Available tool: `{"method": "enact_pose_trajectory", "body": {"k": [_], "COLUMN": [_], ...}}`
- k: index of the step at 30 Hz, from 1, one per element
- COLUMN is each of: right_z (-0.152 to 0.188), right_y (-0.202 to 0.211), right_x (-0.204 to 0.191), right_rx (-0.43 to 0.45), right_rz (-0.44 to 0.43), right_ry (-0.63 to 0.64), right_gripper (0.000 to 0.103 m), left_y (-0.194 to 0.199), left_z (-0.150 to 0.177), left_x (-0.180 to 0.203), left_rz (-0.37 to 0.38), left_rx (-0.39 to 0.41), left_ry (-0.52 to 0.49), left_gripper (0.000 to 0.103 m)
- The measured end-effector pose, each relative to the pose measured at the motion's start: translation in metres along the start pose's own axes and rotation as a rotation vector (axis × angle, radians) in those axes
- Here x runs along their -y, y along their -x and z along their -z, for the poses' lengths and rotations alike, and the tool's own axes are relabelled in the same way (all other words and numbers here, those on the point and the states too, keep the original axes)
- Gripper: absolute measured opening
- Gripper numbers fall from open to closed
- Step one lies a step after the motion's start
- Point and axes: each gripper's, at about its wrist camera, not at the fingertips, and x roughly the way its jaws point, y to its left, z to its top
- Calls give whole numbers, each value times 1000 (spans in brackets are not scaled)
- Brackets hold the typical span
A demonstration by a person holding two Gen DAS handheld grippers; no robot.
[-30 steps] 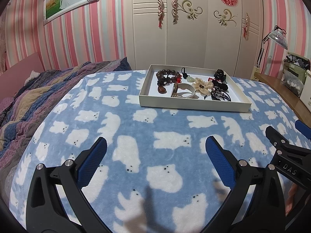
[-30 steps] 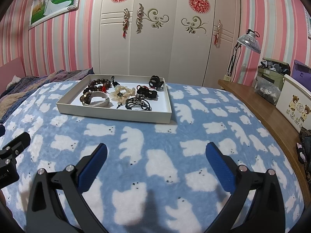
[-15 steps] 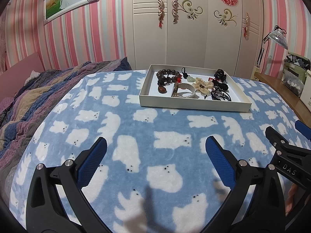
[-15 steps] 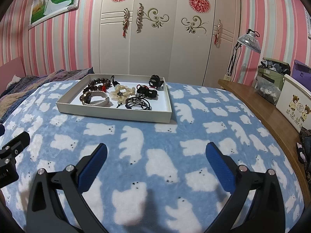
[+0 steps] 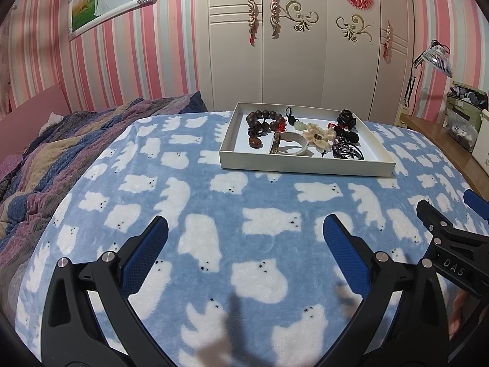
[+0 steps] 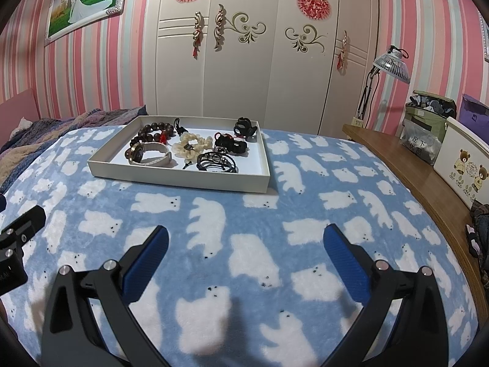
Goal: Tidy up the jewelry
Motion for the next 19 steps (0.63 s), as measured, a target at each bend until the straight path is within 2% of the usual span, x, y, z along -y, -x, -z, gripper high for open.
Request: {"method": "enact_pose_trajectory", "body": {"k": [19], "right_z": [1], "right_y": [-1], "right_x": [0], "right_rx": [-1], "right_rz": [0], "right_ry": [0], "right_gripper": [101], "left_y": [1], "left_z": [-1], "left_x": [-2], "left_rz": [-9], "left_rx": [3], "left_ry": [-3], "left_gripper": [100]}}
